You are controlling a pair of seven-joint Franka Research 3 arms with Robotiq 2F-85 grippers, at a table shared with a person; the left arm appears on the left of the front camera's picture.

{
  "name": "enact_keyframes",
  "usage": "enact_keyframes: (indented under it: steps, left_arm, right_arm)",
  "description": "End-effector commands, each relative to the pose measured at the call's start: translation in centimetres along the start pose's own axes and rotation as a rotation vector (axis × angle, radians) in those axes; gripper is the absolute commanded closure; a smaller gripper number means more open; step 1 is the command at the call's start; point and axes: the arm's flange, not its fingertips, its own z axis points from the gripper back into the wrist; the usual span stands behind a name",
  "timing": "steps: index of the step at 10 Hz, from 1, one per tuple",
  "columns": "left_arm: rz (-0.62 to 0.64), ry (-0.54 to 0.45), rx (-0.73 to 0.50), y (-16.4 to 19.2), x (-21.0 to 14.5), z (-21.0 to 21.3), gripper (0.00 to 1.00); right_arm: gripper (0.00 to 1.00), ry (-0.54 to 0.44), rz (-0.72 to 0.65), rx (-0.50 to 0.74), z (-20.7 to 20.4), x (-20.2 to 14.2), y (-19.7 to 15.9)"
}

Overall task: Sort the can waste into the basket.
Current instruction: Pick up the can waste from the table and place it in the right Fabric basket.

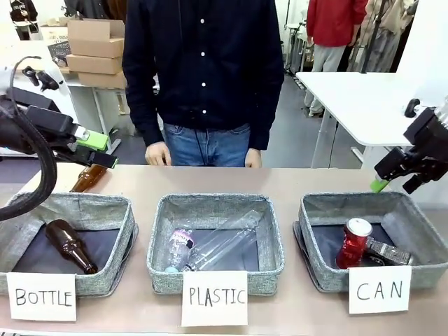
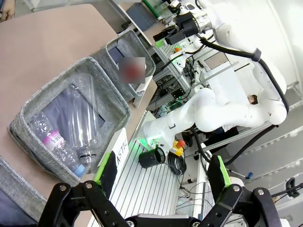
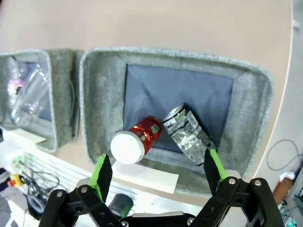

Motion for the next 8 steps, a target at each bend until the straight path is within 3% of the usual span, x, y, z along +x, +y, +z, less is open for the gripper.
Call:
enact_keyframes:
  steps: [1, 3, 4, 5, 6, 7, 8]
  left_arm:
    - [0.007, -0.021, -0.016, -0.2, -0.3, -0.2, 0.00]
    - [0.007, -0.021, -0.016, -0.2, -0.3, -0.2, 0.00]
    - [0.007, -0.021, -0.016, -0.2, -0.3, -0.2, 0.00]
    - [0.007, -0.021, -0.016, -0.2, -0.3, -0.2, 0.00]
    - [0.007, -0.021, -0.016, -0.2, -0.3, -0.2, 0.00]
    - [0.007, -0.021, -0.016, -0.2, -0.3, -0.2, 0.00]
    - [0.007, -0.021, -0.016, -0.2, -0.3, -0.2, 0.00]
  right_arm:
    - [0.00, -0.008, 0.015, 0.017, -0.3, 0.5, -0.4]
    - [0.00, -0.043, 0.015, 0.117, -0.1, 0.8, -0.5]
    - [0.00, -0.126, 0.049, 0.363, 1.0, 1.0, -0.2]
    - [0.00, -0.212, -0.045, 0.676, 2.5, 1.2, 0.3]
    - [0.00, -0.219, -0.126, 0.938, 3.7, 1.1, 0.3]
    - [0.00, -0.166, -0.080, 1.160, 4.3, 0.7, -0.1]
    - [0.00, -0.195, -0.131, 1.295, 4.2, 0.7, -1.0]
